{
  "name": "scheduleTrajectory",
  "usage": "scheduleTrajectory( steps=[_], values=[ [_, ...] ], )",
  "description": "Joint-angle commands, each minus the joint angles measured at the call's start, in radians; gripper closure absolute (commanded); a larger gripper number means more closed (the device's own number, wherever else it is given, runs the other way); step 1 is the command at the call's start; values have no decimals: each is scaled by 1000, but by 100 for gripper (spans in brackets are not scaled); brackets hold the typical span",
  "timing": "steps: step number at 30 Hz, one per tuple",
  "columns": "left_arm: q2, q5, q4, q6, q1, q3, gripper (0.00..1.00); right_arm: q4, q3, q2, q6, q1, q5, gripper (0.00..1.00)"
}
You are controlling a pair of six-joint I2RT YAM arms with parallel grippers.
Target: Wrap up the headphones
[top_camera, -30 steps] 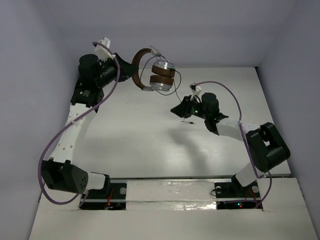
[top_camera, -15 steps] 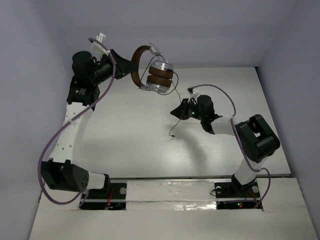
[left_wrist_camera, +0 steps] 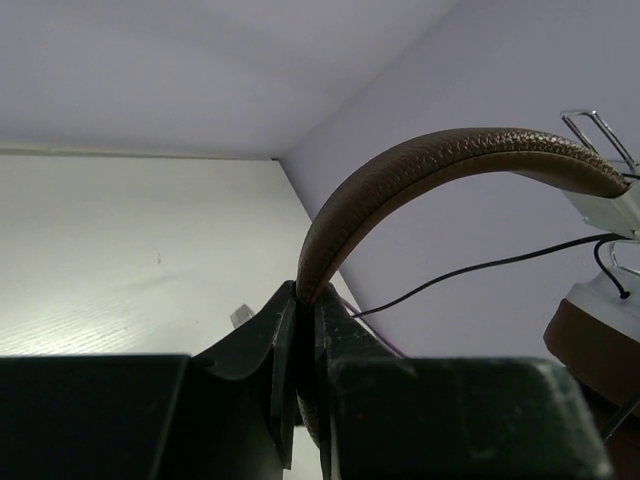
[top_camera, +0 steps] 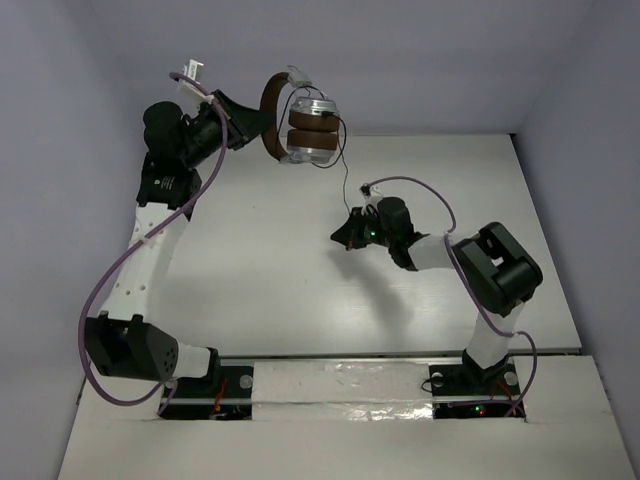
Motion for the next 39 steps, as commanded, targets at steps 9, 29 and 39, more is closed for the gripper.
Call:
scheduleTrajectory(
  steps=[9, 29, 39],
  values=[
    [40, -448, 197, -123, 5, -156, 100, -226, -42, -215, 50, 262, 341, 100],
    [132, -1009, 155, 124, -195, -278, 100, -952, 409, -307, -159, 741, 643, 100],
    [44, -1033, 139, 227, -310, -466, 100, -1119, 616, -361, -361, 741, 896, 100]
  ],
)
